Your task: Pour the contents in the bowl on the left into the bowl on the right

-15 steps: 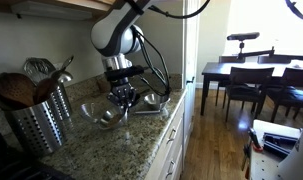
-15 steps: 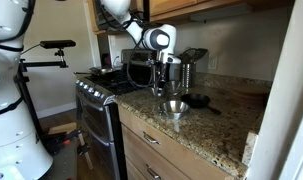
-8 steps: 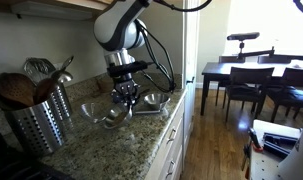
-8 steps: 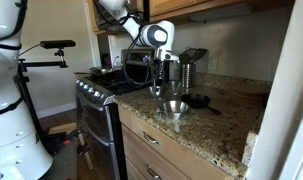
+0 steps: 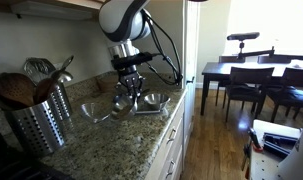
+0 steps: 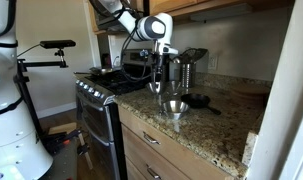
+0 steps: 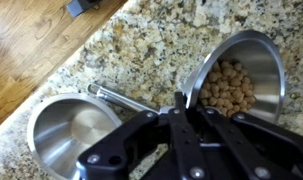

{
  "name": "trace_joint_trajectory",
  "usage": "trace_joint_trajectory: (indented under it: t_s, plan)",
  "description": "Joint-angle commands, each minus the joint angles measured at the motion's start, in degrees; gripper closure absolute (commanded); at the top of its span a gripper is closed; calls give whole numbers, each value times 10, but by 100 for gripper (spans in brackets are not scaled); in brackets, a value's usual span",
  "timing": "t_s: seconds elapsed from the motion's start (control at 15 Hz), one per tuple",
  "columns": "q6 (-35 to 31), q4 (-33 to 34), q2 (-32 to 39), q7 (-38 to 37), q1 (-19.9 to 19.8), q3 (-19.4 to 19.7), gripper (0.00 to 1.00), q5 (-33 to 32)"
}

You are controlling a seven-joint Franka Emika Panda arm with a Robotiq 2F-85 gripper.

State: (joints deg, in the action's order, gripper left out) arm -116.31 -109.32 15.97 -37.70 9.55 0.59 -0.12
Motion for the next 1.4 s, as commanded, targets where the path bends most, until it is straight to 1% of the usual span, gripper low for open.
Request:
trace_joint_trajectory:
  t_s: [0.0, 0.33, 0.6, 1.0, 1.33]
  plan:
    - [31, -47, -73, -41, -6, 8, 92, -35]
    - [71, -55, -112, -70, -21, 4, 92, -70]
    - [99, -61, -130, -90, -31, 2, 92, -93]
    - [128, -72, -140, -113, -53, 7, 92, -104]
    - [135, -77, -135, -123, -73, 12, 92, -100]
